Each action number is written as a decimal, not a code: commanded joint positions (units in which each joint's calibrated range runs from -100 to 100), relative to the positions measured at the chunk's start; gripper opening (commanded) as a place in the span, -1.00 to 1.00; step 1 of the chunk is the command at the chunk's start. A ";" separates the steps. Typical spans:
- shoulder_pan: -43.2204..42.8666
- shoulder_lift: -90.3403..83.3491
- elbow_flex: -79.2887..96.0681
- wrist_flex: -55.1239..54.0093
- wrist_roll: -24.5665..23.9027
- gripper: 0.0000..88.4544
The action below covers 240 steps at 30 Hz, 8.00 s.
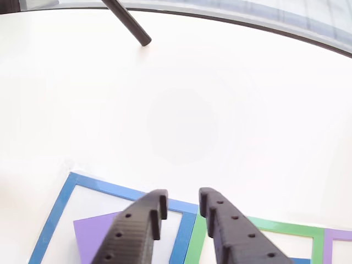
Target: Tower of hanoi
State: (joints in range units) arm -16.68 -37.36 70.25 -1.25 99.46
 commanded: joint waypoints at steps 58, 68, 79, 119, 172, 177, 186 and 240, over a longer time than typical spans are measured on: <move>29.62 0.01 12.84 -12.19 0.54 -0.22; 27.70 11.88 13.84 -26.44 0.54 -0.23; 26.26 23.51 12.84 -38.10 0.54 -0.27; 20.42 29.08 10.11 -41.99 0.54 -0.80; 4.40 -7.82 -68.25 88.86 0.54 -0.98; -0.68 -9.27 -69.07 91.05 0.54 -0.97; -5.66 -11.05 -64.80 90.16 0.54 -0.97; -9.11 49.02 -2.43 -52.68 0.54 -0.95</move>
State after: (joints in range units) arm -25.69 11.69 68.04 -52.52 99.46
